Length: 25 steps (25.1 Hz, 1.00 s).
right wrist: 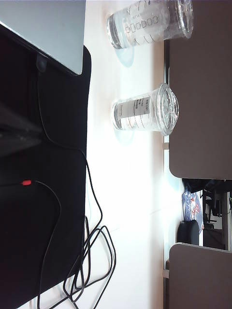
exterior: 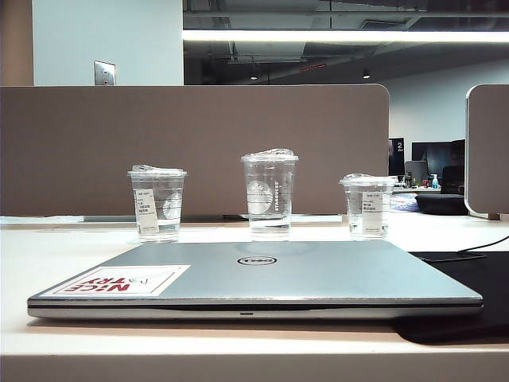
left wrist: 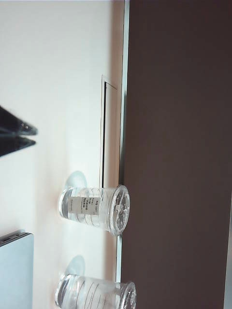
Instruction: Pick up the coffee cup on the middle and place it on the left side of the laptop.
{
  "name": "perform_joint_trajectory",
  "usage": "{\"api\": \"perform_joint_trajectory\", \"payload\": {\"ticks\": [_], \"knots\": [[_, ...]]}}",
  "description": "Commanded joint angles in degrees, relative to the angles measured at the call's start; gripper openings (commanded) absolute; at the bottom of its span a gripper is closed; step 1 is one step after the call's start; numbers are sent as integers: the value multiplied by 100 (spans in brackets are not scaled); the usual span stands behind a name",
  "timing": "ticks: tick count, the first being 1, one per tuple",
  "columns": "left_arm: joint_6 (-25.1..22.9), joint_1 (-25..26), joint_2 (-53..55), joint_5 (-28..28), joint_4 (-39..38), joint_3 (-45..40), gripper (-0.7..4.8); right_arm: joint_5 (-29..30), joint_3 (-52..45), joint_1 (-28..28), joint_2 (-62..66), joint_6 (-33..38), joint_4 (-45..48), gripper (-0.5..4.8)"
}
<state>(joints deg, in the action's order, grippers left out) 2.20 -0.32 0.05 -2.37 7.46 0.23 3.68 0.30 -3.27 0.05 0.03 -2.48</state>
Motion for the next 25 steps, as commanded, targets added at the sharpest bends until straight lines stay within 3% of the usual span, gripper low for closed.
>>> {"api": "perform_joint_trajectory", "payload": {"ticks": [1,12,16,19,22,25], "knots": [[-24,0,2,20,28,20,-4,9,-22,7,-9,-4,98,-5],[-2,0,2,-76,101,20,-4,2,-22,118,15,-4,98,-5],[20,-2,2,-597,317,20,-4,7,-22,461,214,-4,101,-5],[662,-20,39,-1008,577,22,-5,4,-22,1005,662,-4,101,-5],[664,-195,173,-1228,955,26,-5,9,-22,1851,977,-4,101,-5],[662,-487,627,-1228,1414,35,-5,33,-22,2358,1150,-4,98,-5]]}}
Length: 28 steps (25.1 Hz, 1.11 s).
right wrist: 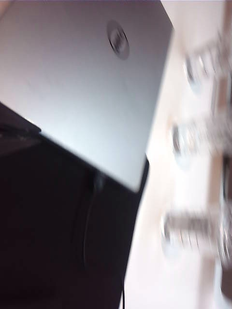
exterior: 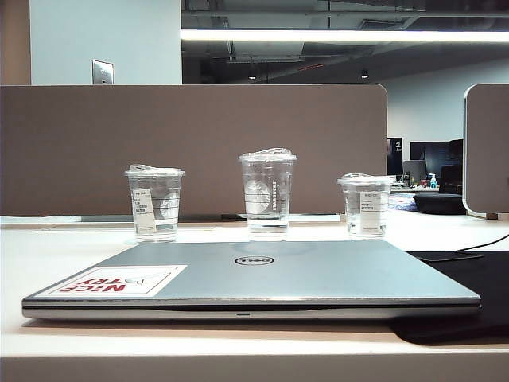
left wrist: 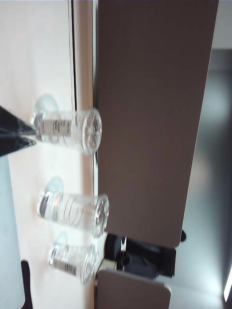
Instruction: Pick up the coffee cup on the middle and place it on the left side of the laptop.
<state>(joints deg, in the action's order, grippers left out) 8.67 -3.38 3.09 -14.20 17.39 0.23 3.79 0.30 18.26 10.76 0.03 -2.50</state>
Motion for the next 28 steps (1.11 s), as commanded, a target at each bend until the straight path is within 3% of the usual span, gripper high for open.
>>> {"api": "perform_joint_trajectory", "payload": {"ticks": [1,4,9,14,17,21,23,28], "knots": [[13,-267,498,-46,581,44,-5,20,-22,269,116,-4,101,-5],[-129,-560,1257,-31,1097,166,-5,20,-22,393,236,-4,101,-5],[-1134,-1139,3748,-9,2015,979,18,20,-22,439,278,-7,101,-5],[-1119,-1244,6249,-214,3027,1985,303,17,-22,428,273,-4,101,-5],[-1010,-1246,8032,-835,3698,2951,405,20,-22,426,273,-4,101,-5],[-656,-1331,10174,-2000,3845,4658,432,20,-22,424,271,-7,103,-5],[-627,-1394,10594,-2033,3842,5049,473,20,-22,422,273,-4,101,-5],[-643,-1567,11313,-1670,3858,5744,479,17,-22,424,275,-4,101,-5]]}}
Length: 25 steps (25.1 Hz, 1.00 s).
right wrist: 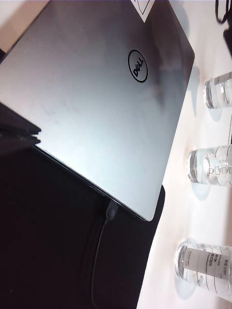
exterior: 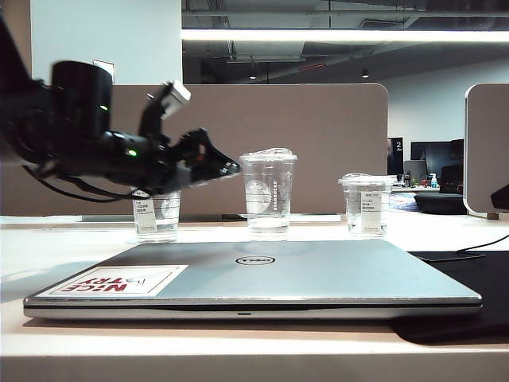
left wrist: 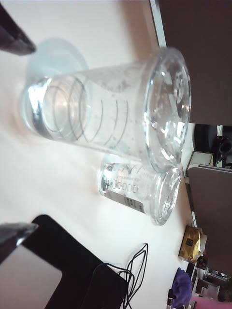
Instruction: Pick up the coffee cup on the middle and place it on the left side of the laptop.
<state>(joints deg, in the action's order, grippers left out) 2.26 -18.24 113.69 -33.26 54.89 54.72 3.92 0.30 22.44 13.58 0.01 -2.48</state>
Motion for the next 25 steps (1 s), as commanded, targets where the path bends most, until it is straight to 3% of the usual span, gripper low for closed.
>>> {"api": "perform_joint_trajectory", "payload": {"ticks": [1,17,25], "knots": [[-9,-103,361,280,101,404,479,7,-22,7,-7,-2,98,-5],[-13,-271,2059,625,-59,2330,479,7,-22,4,164,-2,96,-5],[-28,-289,2238,439,-299,2800,479,7,-22,7,205,-2,101,-5]]}}
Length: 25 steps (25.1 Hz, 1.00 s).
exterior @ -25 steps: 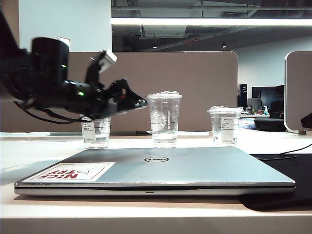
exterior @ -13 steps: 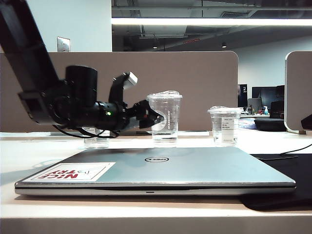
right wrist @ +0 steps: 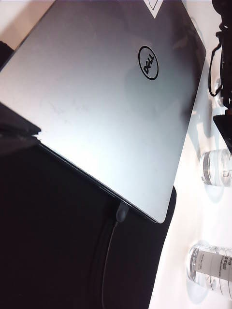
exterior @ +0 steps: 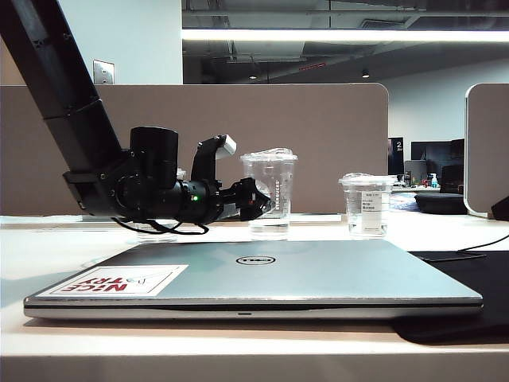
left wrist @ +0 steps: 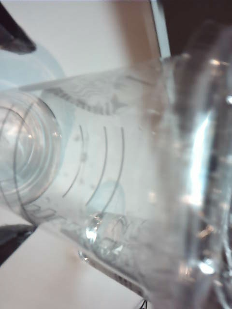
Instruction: Pick up the coffee cup on the middle and place it on the left side of the laptop.
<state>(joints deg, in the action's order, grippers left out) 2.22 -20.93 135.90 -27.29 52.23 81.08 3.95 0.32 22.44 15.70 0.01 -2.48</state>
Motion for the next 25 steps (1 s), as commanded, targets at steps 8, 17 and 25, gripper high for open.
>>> {"api": "perform_joint_trajectory", "payload": {"ticks": [8,17,25], "knots": [[-306,-48,129,-286,-584,719,479,4,-24,7,4,-2,101,-5],[-442,-118,452,-485,-629,1217,479,4,-24,9,92,-4,101,-5],[-719,-118,457,-415,-876,1338,479,4,-24,9,94,-2,101,-5]]}}
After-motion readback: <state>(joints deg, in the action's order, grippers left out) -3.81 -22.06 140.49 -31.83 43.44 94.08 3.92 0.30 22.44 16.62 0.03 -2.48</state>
